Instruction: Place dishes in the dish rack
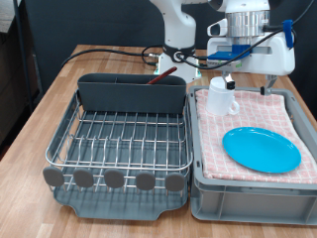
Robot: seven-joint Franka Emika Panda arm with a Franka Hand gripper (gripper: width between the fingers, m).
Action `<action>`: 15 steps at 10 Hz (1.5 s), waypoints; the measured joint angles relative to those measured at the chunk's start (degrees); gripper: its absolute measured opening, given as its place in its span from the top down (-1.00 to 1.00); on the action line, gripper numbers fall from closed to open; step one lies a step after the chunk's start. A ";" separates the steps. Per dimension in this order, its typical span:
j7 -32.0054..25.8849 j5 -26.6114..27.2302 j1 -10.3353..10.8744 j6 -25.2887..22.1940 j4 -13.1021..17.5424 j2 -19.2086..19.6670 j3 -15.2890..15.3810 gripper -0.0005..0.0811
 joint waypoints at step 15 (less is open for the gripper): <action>-53.87 40.69 0.37 6.98 -2.14 5.39 -0.92 -0.98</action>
